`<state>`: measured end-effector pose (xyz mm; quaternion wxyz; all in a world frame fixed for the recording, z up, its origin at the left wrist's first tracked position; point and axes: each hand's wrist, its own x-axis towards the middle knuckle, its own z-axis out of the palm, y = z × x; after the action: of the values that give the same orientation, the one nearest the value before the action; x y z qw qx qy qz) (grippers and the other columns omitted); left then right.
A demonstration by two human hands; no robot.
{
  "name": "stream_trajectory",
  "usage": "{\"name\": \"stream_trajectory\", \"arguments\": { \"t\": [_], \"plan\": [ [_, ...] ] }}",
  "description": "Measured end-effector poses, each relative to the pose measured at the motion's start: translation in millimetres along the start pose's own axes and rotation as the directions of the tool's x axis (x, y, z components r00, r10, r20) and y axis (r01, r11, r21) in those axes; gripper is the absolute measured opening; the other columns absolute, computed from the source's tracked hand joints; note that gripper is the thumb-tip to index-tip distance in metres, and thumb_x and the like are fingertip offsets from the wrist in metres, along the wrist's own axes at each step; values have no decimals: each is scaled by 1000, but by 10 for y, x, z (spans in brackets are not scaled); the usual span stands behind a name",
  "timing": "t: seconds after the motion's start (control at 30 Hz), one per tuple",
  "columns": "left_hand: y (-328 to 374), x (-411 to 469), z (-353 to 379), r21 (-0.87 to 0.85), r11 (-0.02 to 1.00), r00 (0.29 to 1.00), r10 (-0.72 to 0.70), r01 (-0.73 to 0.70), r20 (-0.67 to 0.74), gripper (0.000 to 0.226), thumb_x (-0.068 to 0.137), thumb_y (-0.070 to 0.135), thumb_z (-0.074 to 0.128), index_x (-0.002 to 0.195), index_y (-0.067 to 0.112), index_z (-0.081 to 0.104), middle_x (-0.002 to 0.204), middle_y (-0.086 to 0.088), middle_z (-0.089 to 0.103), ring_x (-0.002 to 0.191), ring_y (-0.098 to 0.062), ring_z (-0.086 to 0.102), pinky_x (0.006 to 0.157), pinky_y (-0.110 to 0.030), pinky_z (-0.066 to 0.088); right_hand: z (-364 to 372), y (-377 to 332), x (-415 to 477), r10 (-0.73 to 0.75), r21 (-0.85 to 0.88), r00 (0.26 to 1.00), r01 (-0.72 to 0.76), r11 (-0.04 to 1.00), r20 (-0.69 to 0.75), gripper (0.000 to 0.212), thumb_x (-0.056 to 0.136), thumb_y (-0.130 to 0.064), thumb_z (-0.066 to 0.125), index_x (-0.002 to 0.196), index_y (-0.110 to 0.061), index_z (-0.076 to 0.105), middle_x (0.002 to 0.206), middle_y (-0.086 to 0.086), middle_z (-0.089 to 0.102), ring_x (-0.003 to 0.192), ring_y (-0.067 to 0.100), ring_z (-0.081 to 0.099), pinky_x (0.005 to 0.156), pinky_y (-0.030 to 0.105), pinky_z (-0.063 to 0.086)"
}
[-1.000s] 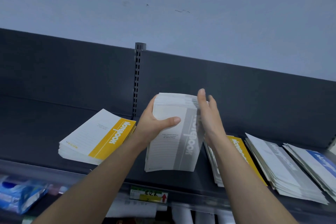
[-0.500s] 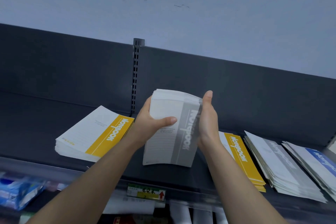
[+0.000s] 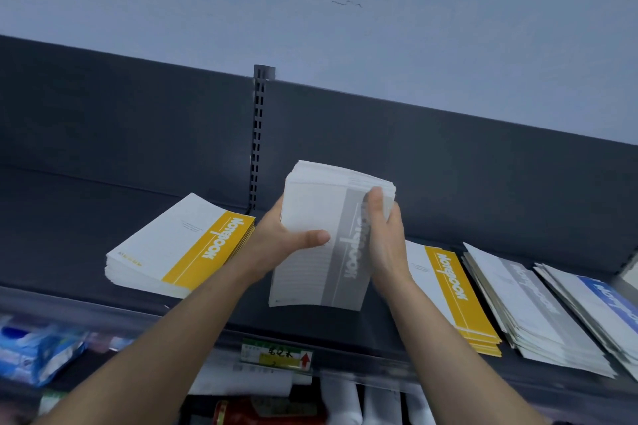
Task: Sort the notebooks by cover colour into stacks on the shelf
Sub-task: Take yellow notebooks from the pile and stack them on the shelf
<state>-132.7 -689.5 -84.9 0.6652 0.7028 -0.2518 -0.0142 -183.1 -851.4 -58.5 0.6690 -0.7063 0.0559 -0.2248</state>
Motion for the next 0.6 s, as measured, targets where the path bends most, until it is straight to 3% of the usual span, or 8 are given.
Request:
{"name": "stream_trajectory", "arguments": {
  "t": [0.13, 0.3, 0.47, 0.6],
  "plan": [
    [-196, -21, -77, 156, 988, 999, -23, 16, 42, 74, 57, 43, 88, 123, 30, 56, 118, 5, 66, 110, -12, 62, 92, -42, 53, -98, 308, -114, -73, -266, 995, 87, 960, 61, 62, 72, -56, 66, 119, -24, 42, 105, -19, 53, 103, 8, 58, 84, 33, 51],
    [-389, -3, -108, 381, 924, 1000, -5, 7, -6, 79, 53, 62, 83, 122, 39, 51, 123, 10, 55, 115, -11, 55, 93, -44, 51, -216, 534, -148, -105, -554, 983, 173, 814, 152, 55, 84, -42, 67, 126, -19, 38, 104, -19, 47, 102, 13, 55, 81, 34, 49],
    [-355, 28, -86, 407, 914, 989, 54, 7, -138, 73, 61, 50, 82, 124, 29, 50, 120, 10, 55, 111, -9, 54, 92, -40, 49, -231, 479, -120, -106, -638, 984, 173, 750, 142, 51, 87, -46, 62, 121, -16, 39, 108, -8, 51, 102, 22, 56, 79, 37, 49],
    [-374, -30, -134, 396, 918, 993, 47, -1, -105, 75, 60, 55, 80, 124, 31, 50, 121, 10, 57, 112, -9, 55, 90, -40, 51, -178, 489, -154, -98, -623, 984, 171, 763, 150, 49, 86, -47, 63, 117, -19, 38, 106, -11, 50, 98, 18, 57, 77, 38, 50]
  ]
}}
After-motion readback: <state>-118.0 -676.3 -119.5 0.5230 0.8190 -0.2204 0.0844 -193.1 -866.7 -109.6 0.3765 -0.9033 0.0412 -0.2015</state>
